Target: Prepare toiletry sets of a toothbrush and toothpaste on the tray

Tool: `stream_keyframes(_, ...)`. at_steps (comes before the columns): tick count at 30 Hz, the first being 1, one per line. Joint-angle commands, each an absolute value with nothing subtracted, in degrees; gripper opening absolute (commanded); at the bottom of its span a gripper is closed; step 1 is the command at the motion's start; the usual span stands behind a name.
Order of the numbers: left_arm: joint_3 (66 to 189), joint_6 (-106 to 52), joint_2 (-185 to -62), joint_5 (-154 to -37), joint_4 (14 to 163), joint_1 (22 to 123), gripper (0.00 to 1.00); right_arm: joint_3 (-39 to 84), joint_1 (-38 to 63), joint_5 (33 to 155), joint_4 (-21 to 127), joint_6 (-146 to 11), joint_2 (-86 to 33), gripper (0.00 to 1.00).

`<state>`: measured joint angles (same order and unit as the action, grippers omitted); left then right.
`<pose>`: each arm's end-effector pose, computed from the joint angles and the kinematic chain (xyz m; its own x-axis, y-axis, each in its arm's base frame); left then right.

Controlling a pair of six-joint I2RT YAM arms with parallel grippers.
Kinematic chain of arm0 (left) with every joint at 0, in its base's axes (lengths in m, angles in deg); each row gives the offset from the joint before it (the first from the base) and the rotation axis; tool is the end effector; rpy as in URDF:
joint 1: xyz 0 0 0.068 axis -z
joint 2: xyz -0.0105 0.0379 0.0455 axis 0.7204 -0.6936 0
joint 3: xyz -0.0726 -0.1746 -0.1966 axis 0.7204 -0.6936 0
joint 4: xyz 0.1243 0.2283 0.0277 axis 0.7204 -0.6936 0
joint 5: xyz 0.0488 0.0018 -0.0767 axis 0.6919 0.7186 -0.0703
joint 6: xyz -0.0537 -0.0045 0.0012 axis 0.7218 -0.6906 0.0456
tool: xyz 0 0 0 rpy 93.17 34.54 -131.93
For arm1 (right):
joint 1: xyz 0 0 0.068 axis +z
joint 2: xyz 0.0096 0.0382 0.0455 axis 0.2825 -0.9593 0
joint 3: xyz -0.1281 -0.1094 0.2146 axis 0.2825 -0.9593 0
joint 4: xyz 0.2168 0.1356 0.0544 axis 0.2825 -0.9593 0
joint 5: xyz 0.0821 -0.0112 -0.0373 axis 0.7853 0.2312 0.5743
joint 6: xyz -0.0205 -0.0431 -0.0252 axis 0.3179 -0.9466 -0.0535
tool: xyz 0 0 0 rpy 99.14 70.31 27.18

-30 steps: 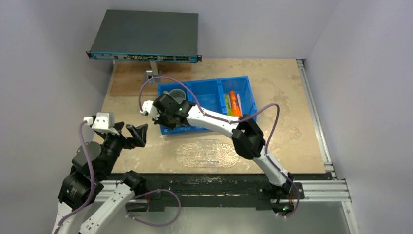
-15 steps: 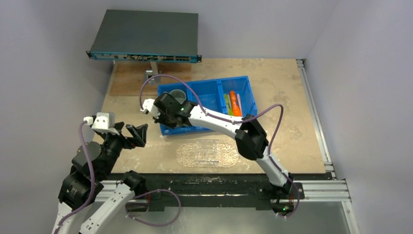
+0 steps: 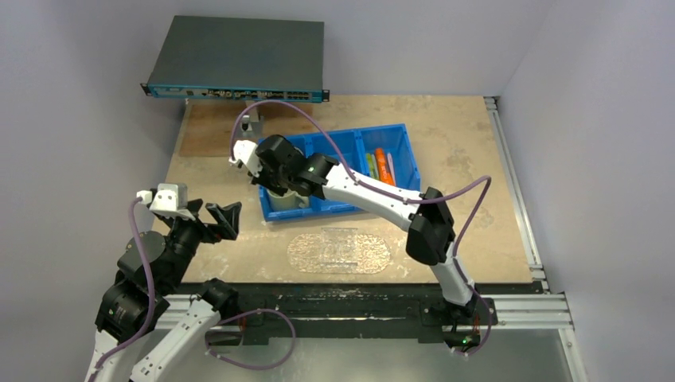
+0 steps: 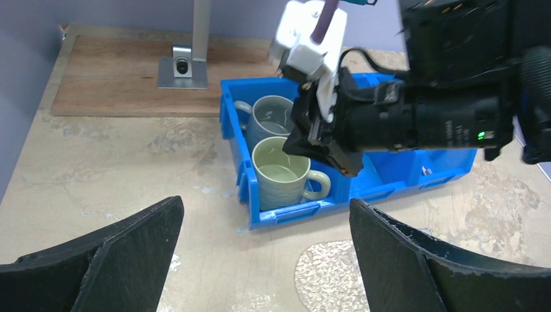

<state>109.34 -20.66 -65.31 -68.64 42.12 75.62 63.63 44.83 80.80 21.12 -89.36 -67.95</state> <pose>0.0365 -0.0076 0.3708 -0.1720 -0.2381 -0.9559 0.1438 0.9539 -0.2634 0.2420 0.4340 0.3046 -0.0704 -0.6640 -0.7444 -0.8851 0.3857 -0.2603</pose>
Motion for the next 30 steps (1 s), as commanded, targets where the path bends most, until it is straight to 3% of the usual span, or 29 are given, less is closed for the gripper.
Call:
stream_keyframes(1,109.1,-21.1,-65.6,-68.4,43.3,75.1,1.0,65.0,45.0,80.1,24.7,-89.1,-63.4,0.0)
stream_keyframes(10,109.1,-21.1,-65.4,-68.3,43.3,75.1,1.0,66.2,45.0,83.6,22.2,-89.0,-65.7,0.0)
stream_keyframes(16,109.2,-21.1,-65.4,-68.3,43.3,75.1,1.0,65.6,44.9,86.7,19.7,-90.8,-66.7,0.35)
stream_keyframes(19,109.1,-21.1,-65.3,-68.4,43.3,75.1,1.0,66.3,44.9,88.3,18.1,-91.8,-67.7,0.44)
stream_keyframes(30,109.0,-21.1,-65.5,-68.7,43.3,75.1,1.0,67.4,42.8,91.9,15.6,-93.4,-71.5,0.51)
